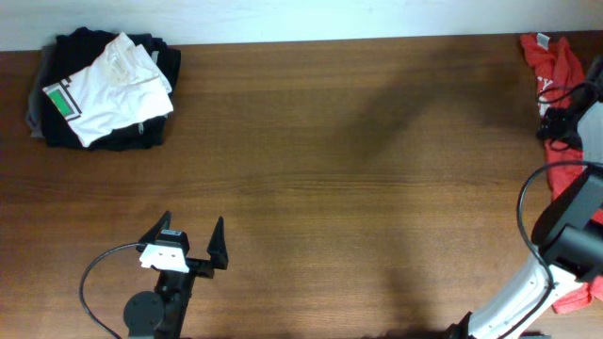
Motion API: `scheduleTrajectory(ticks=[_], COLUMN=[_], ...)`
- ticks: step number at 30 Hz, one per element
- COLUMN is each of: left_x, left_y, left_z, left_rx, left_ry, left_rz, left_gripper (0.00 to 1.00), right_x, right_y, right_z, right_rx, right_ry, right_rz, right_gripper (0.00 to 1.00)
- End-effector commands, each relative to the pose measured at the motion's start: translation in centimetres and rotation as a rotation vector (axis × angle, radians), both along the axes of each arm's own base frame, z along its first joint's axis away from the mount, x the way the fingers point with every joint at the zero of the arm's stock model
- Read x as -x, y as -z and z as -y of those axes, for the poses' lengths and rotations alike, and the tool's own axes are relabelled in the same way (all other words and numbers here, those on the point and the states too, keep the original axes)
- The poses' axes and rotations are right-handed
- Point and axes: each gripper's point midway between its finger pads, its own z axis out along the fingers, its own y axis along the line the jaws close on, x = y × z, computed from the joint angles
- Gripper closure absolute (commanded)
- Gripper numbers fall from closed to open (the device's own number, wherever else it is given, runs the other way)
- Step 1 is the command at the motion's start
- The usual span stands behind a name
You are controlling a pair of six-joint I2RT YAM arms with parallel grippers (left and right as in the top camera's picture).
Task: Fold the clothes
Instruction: 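Reach the right gripper to the orange T-shirt and grasp its edge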
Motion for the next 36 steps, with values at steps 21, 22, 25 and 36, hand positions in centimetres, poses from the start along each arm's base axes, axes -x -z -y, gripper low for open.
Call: scheduleTrajectory(ticks=[21,22,25,36], left_x=[0.0,0.0,0.0,0.0], left_y=[0.2,0.2,0.2,0.2], left_z=[0.0,0.0,0.0,0.0], left_rx=[-0.005,-0.005,-0.005,-0.005], left_ry=[-0.001,-0.001,-0.002,-0.001], left_rz=[0.000,0.000,0.000,0.000], left_gripper=[0.01,0.01,0.01,0.01], right_x=[-3.6,-3.7,-3.9,-3.2], right_y=[6.7,6.8,7.1,7.2], right_z=[0.0,0.0,0.1,1.1], right_rx=[-0.055,-0.053,-0.050,-0.003], right_ry=[-0.073,-0.073,-0.073,-0.035], right_rz=[0.038,0.040,0.044,0.014], right_gripper=[0.09,0.11,0.17,0.82])
